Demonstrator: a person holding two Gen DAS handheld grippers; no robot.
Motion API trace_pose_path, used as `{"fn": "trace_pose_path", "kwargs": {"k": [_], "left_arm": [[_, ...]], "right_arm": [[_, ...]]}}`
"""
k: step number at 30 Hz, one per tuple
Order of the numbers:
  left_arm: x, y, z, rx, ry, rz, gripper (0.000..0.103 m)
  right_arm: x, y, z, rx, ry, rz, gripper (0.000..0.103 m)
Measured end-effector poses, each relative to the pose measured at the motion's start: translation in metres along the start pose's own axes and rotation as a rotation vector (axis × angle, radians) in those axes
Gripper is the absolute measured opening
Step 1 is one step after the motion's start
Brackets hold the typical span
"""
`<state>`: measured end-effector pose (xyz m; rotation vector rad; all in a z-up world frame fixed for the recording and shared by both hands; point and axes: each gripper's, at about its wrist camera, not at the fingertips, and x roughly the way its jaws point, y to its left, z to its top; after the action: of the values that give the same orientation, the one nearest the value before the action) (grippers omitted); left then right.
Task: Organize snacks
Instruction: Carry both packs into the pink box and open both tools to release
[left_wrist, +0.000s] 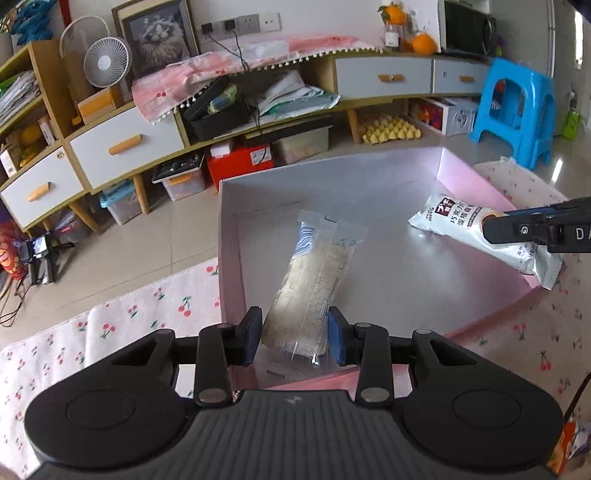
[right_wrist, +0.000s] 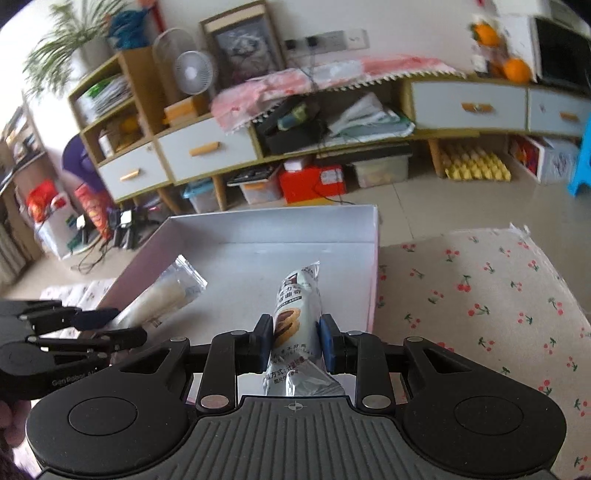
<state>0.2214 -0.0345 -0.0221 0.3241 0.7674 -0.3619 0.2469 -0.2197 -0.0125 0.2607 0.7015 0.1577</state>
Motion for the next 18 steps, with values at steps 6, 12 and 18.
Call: {"fn": "trace_pose_path", "kwargs": {"k": [6,12,18], "left_arm": [[-0.004,0.008,-0.004,-0.017,0.068,0.029,0.034],[-0.015,0.012,-0.013,-0.056,0.112,0.038,0.034],[-0.017,0.018,-0.017,-0.117,0.137,0.021,0.034]], "right_arm": [[-0.003,0.010,-0.001,-0.007,0.060,0.070,0.027],[-0.003,0.027,-0.004,-0.057,0.064,0.077,0.027],[0.000,0.049,-0.004,-0.148,0.033,0.032,0.027]]}}
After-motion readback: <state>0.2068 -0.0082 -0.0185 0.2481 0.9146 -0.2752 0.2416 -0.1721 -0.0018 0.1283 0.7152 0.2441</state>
